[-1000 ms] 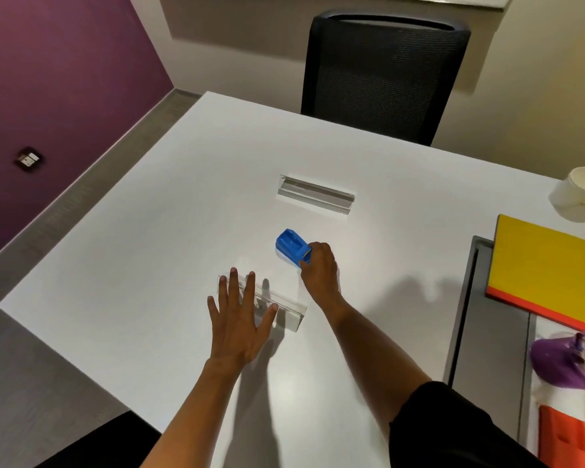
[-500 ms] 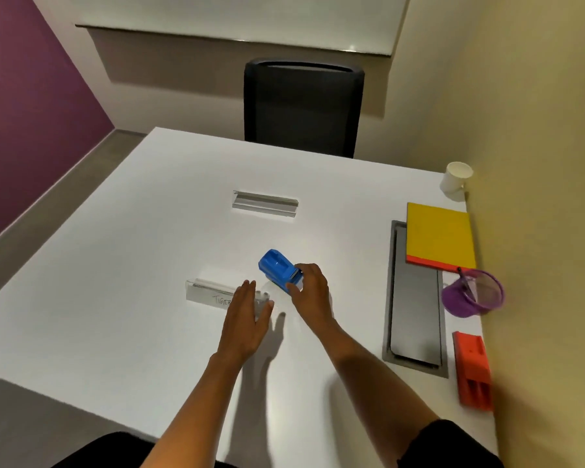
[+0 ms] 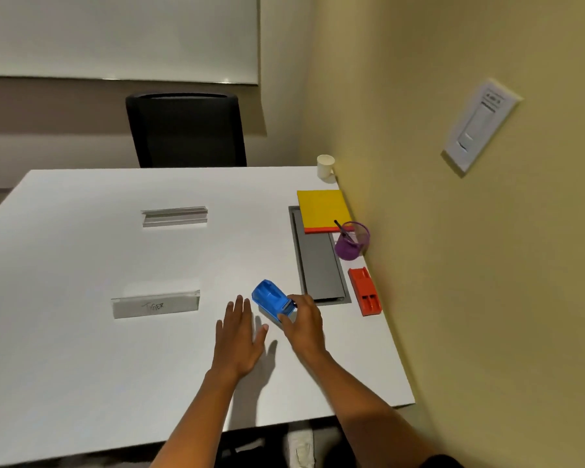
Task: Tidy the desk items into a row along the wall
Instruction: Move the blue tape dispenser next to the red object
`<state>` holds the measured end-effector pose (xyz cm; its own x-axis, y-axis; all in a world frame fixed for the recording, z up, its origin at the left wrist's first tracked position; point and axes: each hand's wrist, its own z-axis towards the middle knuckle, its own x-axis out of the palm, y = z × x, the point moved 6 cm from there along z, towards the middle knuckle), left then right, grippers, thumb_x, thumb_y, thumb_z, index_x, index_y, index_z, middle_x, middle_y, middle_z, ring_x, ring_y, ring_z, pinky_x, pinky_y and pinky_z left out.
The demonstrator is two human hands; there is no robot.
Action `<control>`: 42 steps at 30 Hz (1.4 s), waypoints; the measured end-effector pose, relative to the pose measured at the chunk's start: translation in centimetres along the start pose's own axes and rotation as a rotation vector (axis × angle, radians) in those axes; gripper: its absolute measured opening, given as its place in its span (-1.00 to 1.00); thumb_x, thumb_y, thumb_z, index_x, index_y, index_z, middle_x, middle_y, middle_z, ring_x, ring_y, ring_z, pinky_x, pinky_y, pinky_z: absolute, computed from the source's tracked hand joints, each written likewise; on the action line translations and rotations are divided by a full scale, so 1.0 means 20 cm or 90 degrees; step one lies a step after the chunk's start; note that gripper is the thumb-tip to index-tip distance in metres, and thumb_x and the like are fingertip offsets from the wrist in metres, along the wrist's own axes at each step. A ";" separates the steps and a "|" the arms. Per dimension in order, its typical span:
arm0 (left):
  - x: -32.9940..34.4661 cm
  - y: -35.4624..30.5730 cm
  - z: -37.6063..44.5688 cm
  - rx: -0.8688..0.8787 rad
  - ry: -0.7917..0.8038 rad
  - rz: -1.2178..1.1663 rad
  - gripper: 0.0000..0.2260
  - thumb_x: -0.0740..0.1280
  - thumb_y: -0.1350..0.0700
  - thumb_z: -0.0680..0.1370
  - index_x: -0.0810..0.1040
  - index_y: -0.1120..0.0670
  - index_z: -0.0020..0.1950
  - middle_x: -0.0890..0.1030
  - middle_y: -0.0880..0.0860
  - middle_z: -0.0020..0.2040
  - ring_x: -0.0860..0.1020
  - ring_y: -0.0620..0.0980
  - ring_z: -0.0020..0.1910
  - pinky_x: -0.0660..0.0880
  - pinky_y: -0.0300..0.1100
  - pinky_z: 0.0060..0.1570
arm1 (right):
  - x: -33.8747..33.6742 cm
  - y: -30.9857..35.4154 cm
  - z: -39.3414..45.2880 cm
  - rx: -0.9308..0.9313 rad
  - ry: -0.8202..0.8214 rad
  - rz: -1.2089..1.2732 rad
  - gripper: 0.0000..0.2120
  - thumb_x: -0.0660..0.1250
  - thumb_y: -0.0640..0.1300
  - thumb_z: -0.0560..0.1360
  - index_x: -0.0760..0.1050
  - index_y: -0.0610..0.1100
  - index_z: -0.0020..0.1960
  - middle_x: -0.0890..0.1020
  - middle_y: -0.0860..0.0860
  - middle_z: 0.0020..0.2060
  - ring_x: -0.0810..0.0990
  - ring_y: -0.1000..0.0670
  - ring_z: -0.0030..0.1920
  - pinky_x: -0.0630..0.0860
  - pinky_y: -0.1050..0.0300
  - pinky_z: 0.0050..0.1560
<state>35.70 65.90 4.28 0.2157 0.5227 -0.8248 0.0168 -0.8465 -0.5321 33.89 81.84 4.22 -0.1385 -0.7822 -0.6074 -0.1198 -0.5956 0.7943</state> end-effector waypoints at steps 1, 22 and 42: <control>0.03 -0.02 -0.03 0.017 0.005 0.031 -0.36 0.00 -0.19 0.61 -0.13 0.08 0.57 -0.15 0.04 0.58 -0.18 0.02 0.55 -0.09 0.08 0.50 | -0.05 -0.04 -0.04 0.011 -0.014 -0.005 -0.63 0.46 -0.21 0.44 0.49 -0.15 0.22 0.53 -0.01 0.09 0.51 0.11 0.03 0.35 0.54 -0.13; 0.61 -0.37 -0.15 0.116 0.107 0.182 -0.23 -0.28 -0.39 0.46 -0.19 0.02 0.56 -0.25 0.02 0.57 -0.24 0.02 0.54 -0.12 0.13 0.48 | -0.59 -0.91 -0.44 0.312 -0.258 -0.068 -0.65 0.51 -0.25 0.38 0.54 -0.23 0.14 0.59 -0.11 0.05 0.60 -0.11 0.03 0.48 0.17 -0.04; 0.72 -0.44 -0.12 0.090 0.099 0.214 -0.22 -0.24 -0.41 0.46 -0.15 0.01 0.57 -0.24 0.04 0.56 -0.24 0.06 0.53 -0.16 0.17 0.45 | -0.61 -1.11 -0.45 0.290 -0.305 -0.045 -0.61 0.56 -0.25 0.32 0.56 -0.23 0.11 0.61 -0.10 0.01 0.63 -0.07 -0.02 0.64 0.04 -0.06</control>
<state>41.05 80.74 -2.48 0.3309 0.1879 -0.9248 -0.2127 -0.9399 -0.2671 47.12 102.86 -5.90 -0.5238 -0.5136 -0.6795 -0.5342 -0.4233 0.7318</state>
